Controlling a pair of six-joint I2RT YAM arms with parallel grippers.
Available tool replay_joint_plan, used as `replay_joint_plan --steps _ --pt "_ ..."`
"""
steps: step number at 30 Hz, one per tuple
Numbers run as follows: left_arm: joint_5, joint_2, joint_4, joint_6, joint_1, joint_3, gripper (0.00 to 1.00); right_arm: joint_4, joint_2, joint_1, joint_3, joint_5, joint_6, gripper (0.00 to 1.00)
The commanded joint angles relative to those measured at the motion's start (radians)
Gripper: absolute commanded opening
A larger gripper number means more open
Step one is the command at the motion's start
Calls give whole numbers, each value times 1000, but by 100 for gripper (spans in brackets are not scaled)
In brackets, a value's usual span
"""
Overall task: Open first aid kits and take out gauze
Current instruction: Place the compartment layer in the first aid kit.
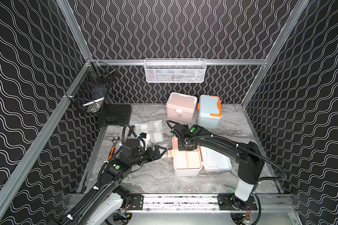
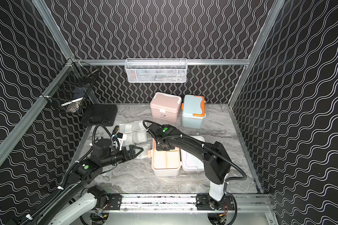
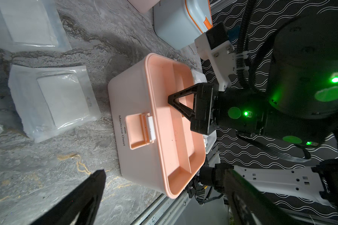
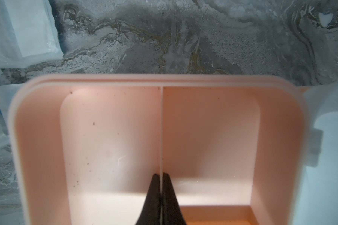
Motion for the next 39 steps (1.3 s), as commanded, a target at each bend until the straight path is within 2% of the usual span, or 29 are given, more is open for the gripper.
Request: replay_joint_plan --steps 1,7,12,14,15,17,20,24,26,30,33,39 --pt "14 4 48 -16 2 -3 99 -28 24 0 -22 -33 14 0" --pt "17 25 63 -12 2 -14 99 48 -19 0 -98 -77 42 0" --pt "9 10 52 -12 2 -18 99 47 -24 0 -72 -90 32 0" --pt "11 11 58 -16 1 -22 99 32 -26 -1 -54 -79 25 4" --pt "13 10 61 -18 1 -23 99 26 -30 0 -49 -74 23 7" --pt "13 7 57 -17 1 -23 99 25 -48 0 -44 -67 13 21" --pt "2 0 29 -3 -2 -6 99 21 -79 0 -34 -58 -1 34" --pt "-1 0 17 4 -7 15 99 28 -130 0 -37 -51 -22 58" --pt "-9 5 14 7 -18 28 99 34 -163 0 -44 -49 -31 71" --pt "-54 24 2 19 -69 58 99 53 -229 -3 -63 -41 -51 88" --pt "-110 58 -7 31 -141 93 99 61 -276 -9 -71 -33 -72 99" --pt "-249 158 -44 68 -311 199 99 111 -408 -65 -117 -41 -125 100"
